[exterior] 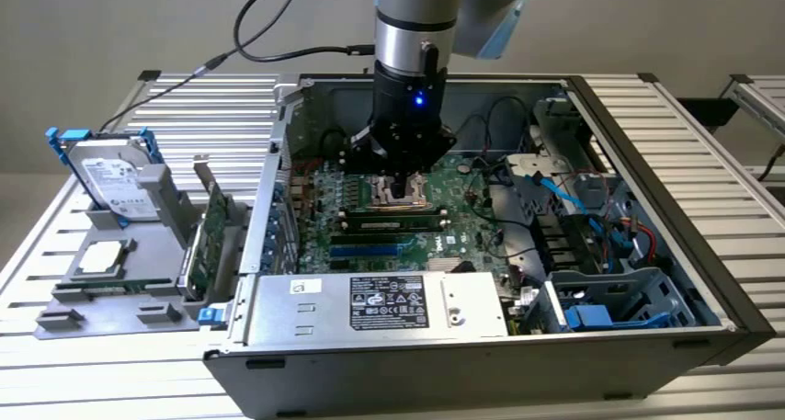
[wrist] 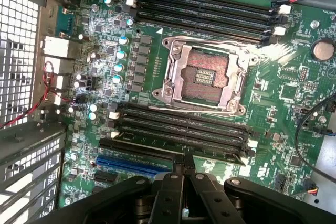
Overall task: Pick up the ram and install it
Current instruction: 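Press down the ram until it locks into place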
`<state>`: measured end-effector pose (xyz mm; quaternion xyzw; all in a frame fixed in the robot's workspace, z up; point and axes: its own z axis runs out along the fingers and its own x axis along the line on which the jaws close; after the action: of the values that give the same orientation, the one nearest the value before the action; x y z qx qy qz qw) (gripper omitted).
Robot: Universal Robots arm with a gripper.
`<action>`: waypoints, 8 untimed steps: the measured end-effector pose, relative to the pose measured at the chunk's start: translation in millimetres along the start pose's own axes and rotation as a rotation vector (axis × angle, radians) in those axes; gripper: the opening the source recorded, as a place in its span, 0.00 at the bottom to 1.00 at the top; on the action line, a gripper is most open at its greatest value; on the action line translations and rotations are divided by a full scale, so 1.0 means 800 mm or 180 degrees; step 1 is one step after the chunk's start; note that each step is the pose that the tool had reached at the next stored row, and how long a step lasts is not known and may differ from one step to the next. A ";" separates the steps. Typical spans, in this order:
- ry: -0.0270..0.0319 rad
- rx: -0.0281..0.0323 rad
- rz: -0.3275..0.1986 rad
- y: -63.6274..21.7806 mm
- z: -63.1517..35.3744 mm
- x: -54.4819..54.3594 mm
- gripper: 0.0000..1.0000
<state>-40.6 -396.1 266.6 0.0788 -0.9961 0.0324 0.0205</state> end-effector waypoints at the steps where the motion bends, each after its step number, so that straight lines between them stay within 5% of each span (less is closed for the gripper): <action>1: 0.0000 0.0008 0.0028 0.000 0.000 0.000 0.11; 8: -0.0001 0.0042 0.0232 0.000 -0.002 0.000 0.11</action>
<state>-40.6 -396.1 267.9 0.0426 -0.9981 0.0397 0.0186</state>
